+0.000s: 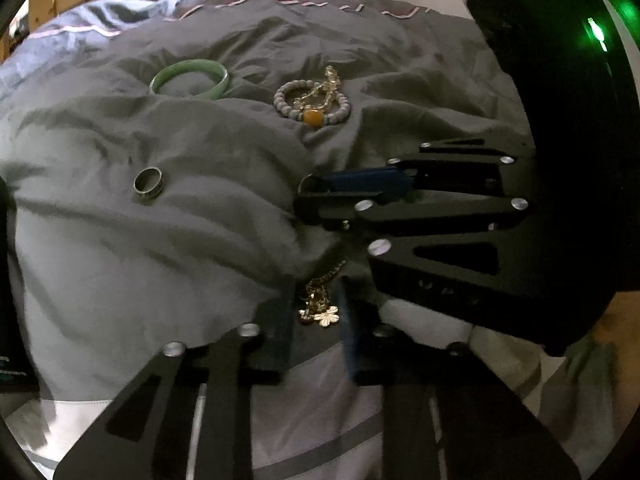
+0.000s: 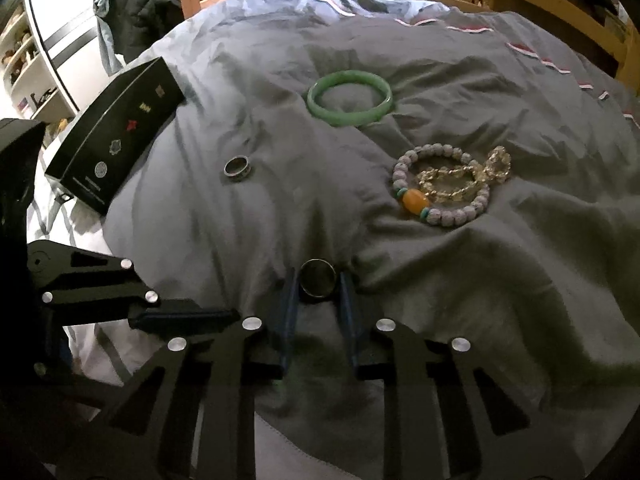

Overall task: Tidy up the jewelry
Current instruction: 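Grasp a silver ring with the right tool while the left tool holds the charm, then hold the silver ring in the right tool and the charm in the left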

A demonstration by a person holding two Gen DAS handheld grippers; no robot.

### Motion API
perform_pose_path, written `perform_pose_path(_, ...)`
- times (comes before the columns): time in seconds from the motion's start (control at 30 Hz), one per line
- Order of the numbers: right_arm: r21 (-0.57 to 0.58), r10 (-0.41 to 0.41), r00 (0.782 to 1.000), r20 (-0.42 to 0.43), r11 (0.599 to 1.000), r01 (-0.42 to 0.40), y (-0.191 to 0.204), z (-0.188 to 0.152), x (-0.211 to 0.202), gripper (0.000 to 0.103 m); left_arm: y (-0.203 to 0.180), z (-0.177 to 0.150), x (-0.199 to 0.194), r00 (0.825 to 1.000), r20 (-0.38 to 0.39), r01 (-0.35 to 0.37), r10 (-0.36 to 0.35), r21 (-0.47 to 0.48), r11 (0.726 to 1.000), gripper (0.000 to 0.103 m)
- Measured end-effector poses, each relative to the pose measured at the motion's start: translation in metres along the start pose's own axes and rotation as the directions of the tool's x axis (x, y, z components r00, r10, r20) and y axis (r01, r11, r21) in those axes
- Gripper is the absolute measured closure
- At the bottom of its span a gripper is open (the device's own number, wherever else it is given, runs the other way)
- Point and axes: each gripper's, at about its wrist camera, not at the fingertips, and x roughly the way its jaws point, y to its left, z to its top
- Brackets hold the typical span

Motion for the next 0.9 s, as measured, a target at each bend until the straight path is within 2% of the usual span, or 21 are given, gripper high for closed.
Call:
perform_pose_path(0.13,0.027,-0.003,1.0,0.015,1.0,0.003,-0.006,0.0,-0.003,0.082,0.005,0.0,-0.002,1.0,-0.003,0.028,-0.028,-0.036,0.999,0.091)
perform_pose_path(0.23,0.059,0.015,0.999,0.045,0.998,-0.017,-0.011,0.003,-0.009,0.082,0.004,0.0,-0.006,1.0,0.01,0.028,-0.027,-0.032,0.999,0.097)
perform_pose_path(0.37,0.085,0.016,0.997,0.077,0.996,-0.022,-0.017,0.008,-0.017,0.082,0.001,0.002,-0.011,0.999,0.034,0.028,-0.027,-0.018,0.999,0.097)
perform_pose_path(0.67,0.104,0.01,0.996,0.086,0.994,-0.019,-0.021,0.009,-0.02,0.082,-0.001,0.002,-0.022,0.998,0.056,0.022,-0.022,-0.004,1.0,0.098)
perform_pose_path(0.9,0.115,0.009,0.996,0.091,0.993,-0.019,-0.023,0.01,-0.021,0.082,0.014,0.009,-0.041,0.992,0.122,0.016,-0.009,-0.055,0.998,0.099)
